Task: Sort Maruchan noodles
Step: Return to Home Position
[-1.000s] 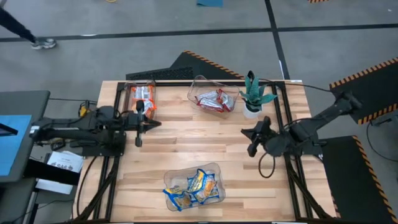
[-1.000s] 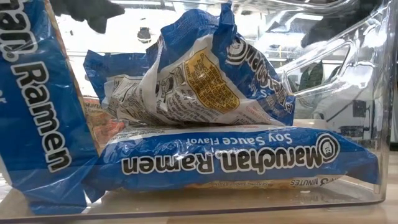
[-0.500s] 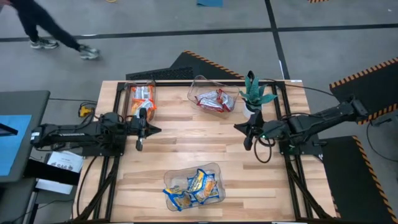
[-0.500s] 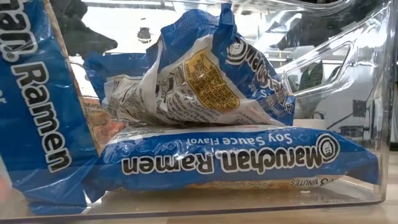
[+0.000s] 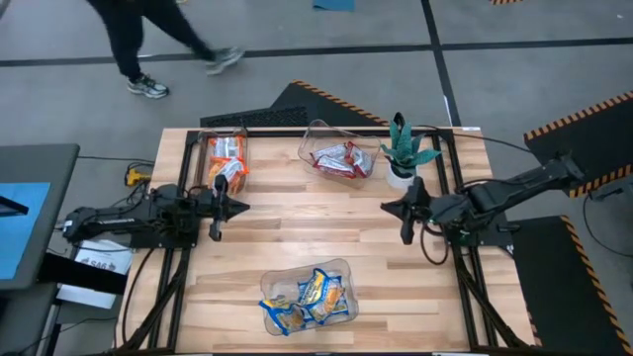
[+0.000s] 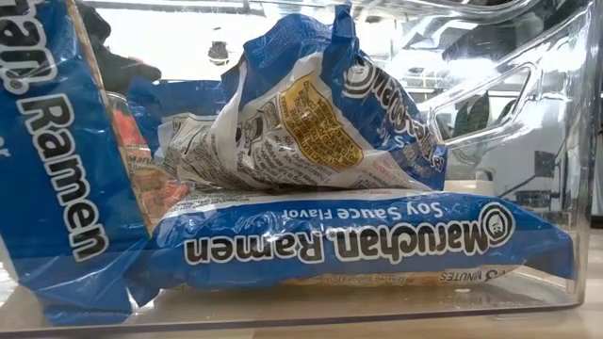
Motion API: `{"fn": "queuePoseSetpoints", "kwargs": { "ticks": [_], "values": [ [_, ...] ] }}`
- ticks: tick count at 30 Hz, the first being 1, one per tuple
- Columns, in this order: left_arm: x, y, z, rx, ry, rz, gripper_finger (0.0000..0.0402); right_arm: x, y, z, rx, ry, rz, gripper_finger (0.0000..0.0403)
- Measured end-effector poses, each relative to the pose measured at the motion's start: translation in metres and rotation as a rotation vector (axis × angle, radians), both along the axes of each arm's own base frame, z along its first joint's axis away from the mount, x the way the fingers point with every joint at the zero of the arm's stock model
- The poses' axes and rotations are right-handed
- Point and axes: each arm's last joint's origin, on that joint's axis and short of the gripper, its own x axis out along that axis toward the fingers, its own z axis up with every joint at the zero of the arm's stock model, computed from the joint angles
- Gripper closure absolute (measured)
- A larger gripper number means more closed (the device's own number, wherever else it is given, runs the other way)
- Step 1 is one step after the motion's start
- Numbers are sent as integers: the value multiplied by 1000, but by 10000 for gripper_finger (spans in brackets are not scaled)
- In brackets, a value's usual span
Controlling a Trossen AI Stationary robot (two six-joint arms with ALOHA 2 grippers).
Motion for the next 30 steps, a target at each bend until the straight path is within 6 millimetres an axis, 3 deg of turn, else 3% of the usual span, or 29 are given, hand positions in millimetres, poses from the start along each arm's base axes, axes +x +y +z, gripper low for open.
{"fn": "queuePoseSetpoints", "kwargs": {
  "ticks": [5, 15, 21, 30],
  "values": [
    [-2, -3, 3, -8, -42, -14, 401, -3, 4, 0, 3, -11, 27, 386],
    [-2, -13, 3, 26, -42, 24, 401, -8, 6, -33, 7, -22, 52, 386],
    [-2, -14, 5, 68, -59, 13, 401, -27, -5, -29, 0, -118, 50, 386],
    [-2, -15, 5, 101, -64, -20, 401, -54, -27, -44, -11, -358, 110, 386]
  ]
}}
